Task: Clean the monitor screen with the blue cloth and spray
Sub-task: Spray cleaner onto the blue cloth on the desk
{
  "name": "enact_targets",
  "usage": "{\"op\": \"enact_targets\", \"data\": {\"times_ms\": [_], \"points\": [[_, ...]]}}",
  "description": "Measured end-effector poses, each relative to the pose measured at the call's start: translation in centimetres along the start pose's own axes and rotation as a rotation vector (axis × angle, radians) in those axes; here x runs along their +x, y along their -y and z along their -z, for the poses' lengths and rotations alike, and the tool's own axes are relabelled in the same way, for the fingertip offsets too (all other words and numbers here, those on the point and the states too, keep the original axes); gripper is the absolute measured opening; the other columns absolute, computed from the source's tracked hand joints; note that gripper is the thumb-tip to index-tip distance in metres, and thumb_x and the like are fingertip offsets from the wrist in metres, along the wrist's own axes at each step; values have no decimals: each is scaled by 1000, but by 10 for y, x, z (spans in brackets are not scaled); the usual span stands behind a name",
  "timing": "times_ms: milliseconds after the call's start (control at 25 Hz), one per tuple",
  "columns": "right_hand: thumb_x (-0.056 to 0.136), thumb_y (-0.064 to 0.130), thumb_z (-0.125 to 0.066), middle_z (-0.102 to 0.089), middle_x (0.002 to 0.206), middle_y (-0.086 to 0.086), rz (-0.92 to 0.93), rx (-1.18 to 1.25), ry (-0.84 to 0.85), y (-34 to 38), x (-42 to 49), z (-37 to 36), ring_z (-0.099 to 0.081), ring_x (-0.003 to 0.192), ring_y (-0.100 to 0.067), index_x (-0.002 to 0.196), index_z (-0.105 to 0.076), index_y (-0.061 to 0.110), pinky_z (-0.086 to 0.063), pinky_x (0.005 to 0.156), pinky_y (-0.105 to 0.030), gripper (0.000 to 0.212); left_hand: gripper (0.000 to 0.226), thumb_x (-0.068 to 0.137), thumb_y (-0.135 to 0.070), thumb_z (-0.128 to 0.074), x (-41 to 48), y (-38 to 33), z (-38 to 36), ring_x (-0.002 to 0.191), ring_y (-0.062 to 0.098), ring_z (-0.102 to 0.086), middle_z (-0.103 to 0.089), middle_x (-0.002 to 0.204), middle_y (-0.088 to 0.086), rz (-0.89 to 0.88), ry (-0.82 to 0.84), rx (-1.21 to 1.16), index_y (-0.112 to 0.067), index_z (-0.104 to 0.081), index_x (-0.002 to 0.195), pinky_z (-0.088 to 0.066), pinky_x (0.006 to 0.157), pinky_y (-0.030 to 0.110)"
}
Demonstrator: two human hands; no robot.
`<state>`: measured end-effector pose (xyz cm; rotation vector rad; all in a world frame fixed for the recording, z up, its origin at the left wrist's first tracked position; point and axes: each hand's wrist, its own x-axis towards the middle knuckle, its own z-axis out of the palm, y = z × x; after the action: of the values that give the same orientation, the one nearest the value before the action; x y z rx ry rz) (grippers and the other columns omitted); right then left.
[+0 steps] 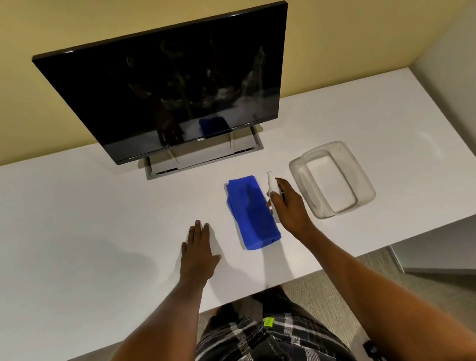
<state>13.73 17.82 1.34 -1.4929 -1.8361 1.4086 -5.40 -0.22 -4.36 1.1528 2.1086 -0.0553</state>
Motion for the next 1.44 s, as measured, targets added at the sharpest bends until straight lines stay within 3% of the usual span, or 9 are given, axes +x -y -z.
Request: {"op": "enact_targets", "data": {"times_ms": [200, 280, 440, 600, 760, 880, 960, 1280, 1440], "points": [[111, 11, -40, -66, 91, -19, 25, -18, 80, -1, -3, -5, -63, 73, -19, 161, -31, 24, -61, 70, -38, 53, 94, 104, -33, -61, 2, 0, -2, 163, 22, 13, 19, 175, 2, 1, -9, -23, -17, 6, 168, -9, 133, 47], [111, 9, -36, -66, 91, -21, 29, -72, 105, -2, -3, -9, -60, 69, -22, 163, -29, 27, -61, 68, -41, 56, 95, 104, -33, -61, 1, 2, -3, 163, 22, 14, 20, 175, 2, 2, -10, -28, -18, 7, 168, -8, 133, 47], [111, 8, -31, -68, 106, -23, -59, -103, 124, -5, 0, -16, -58, 70, -28, 163, -31, 28, -61, 71, -54, 56, 95, 104, -33, -61, 2, 2, -4, 163, 21, 15, 21, 174, 1, 8, -8, -32, -19, 8, 168, -7, 133, 47], [113, 22, -37, -65, 110, -3, -4, -220, 160, -4, 3, -22, -62, 79, -21, 164, -26, 25, -60, 78, -43, 52, 96, 103, -32, -62, 3, 3, -5, 163, 21, 14, 21, 174, 0, 12, -13, -45, -20, 8, 168, -7, 134, 45], [114, 27, -37, -73, 109, -18, -60, -265, 206, -4, 8, -28, -72, 75, -38, 165, -23, 25, -66, 73, -52, 53, 96, 103, -33, -62, 4, 4, -6, 163, 21, 15, 22, 174, 0, 11, -13, -51, -21, 8, 168, -6, 134, 45], [112, 29, -41, -63, 142, -13, -52, -349, 231, -2, 15, -33, -69, 110, -34, 164, -25, 23, -59, 98, -52, 54, 97, 103, -32, -63, 5, 6, -8, 163, 20, 16, 22, 174, -1, 11, -14, -71, -22, 8, 168, -5, 134, 45], [112, 30, -43, -57, 150, -8, -45, -398, 243, 1, 22, -38, -62, 127, -30, 164, -25, 22, -52, 109, -48, 55, 98, 102, -32, -64, 6, 7, -10, 163, 20, 15, 21, 174, -1, 10, -22, -76, -22, 8, 168, -5, 133, 46], [113, 32, -35, -58, 132, -11, -91, -632, 263, 12, 38, -56, -65, 114, -29, 164, -20, 22, -56, 101, -45, 54, 100, 101, -30, -67, 8, 10, -10, 162, 19, 16, 21, 174, -3, 2, -15, -82, -23, 7, 168, -5, 134, 45], [114, 33, -33, -61, 128, -7, -170, -601, 244, 11, 42, -57, -65, 107, -24, 159, -27, 21, -57, 97, -40, 47, 101, 100, -28, -67, 9, 13, -9, 162, 19, 16, 23, 174, -4, -6, -3, -78, -24, 8, 168, -6, 134, 44]]}}
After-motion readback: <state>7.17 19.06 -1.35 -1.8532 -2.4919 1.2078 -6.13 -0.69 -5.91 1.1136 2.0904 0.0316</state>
